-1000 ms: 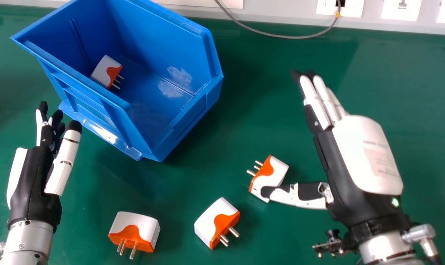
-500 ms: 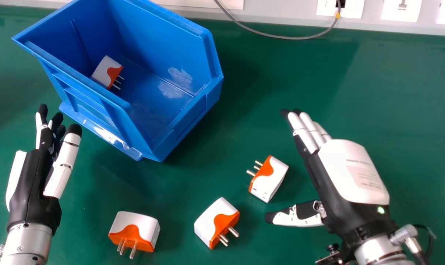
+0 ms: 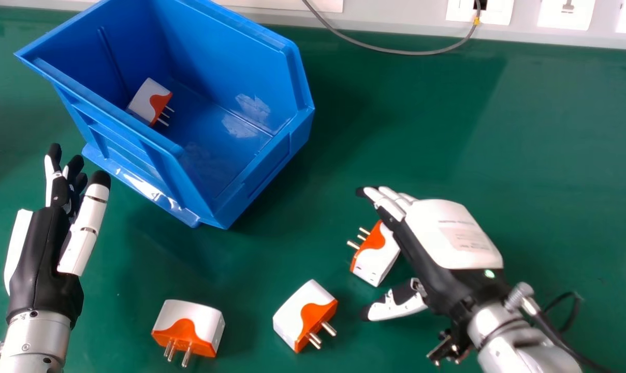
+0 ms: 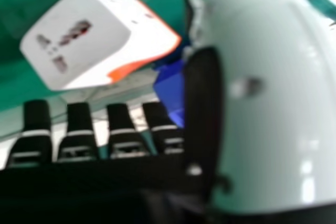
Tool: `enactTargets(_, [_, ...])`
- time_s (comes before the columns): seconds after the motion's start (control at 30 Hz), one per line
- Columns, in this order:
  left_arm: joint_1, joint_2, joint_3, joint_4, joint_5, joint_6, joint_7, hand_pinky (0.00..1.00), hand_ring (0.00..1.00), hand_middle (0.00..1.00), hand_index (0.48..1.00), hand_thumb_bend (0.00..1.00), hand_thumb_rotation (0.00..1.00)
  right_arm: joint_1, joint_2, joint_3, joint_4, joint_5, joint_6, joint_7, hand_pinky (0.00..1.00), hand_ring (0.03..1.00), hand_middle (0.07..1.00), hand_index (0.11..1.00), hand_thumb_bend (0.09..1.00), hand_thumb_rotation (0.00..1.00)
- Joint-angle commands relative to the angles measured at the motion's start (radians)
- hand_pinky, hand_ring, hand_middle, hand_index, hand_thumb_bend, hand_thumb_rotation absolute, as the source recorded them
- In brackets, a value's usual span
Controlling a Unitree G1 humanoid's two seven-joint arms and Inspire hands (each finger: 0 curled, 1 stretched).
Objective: Pick all objects and put in blue box
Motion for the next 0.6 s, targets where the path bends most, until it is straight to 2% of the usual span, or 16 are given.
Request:
enactTargets(0.0, [-0.006,-0.001,0.008,-0.011,-0.006,-0.006,0.007,1.00,1.00,1.00,1.000,0.36,0.76,-0.036,-0.014,0.010,0.012,-0.014,-0.012,0.000,0.81,0.881,0.905,0.884,0.639,0.18])
enactTargets(0.07, [-0.002,0.000,0.008,-0.035,0.000,0.011,0.017,1.00,1.00,1.00,1.000,0.35,0.75,-0.070,-0.027,0.023,0.036,-0.016,-0.021,0.019,0.80,0.872,0.896,0.873,0.639,0.17])
enactTargets(0.13, [0.000,0.001,0.007,-0.045,0.004,0.019,0.024,1.00,1.00,1.00,1.000,0.35,0.75,-0.087,-0.036,0.032,0.048,-0.014,-0.025,0.026,0.80,0.870,0.893,0.870,0.639,0.17])
enactTargets(0.3, [0.000,0.002,0.012,-0.039,-0.004,0.009,0.022,1.00,1.00,1.00,1.000,0.35,0.75,-0.135,-0.072,0.047,0.082,-0.010,-0.052,0.050,0.79,0.863,0.886,0.859,0.638,0.15])
enactTargets(0.4, [0.005,0.000,0.013,-0.050,-0.001,0.013,0.027,1.00,1.00,1.00,1.000,0.36,0.76,-0.156,-0.078,0.049,0.102,-0.001,-0.058,0.060,0.79,0.858,0.881,0.849,0.636,0.13])
enactTargets(0.5, [-0.002,0.003,0.016,-0.040,-0.004,0.013,0.026,1.00,1.00,1.00,0.999,0.36,0.76,-0.168,-0.077,0.050,0.112,0.004,-0.051,0.071,0.78,0.856,0.878,0.845,0.636,0.13])
enactTargets(0.57, [0.001,0.003,0.014,-0.056,0.002,0.022,0.031,1.00,1.00,1.00,0.999,0.36,0.76,-0.173,-0.076,0.047,0.116,0.011,-0.043,0.085,0.78,0.855,0.877,0.843,0.635,0.13])
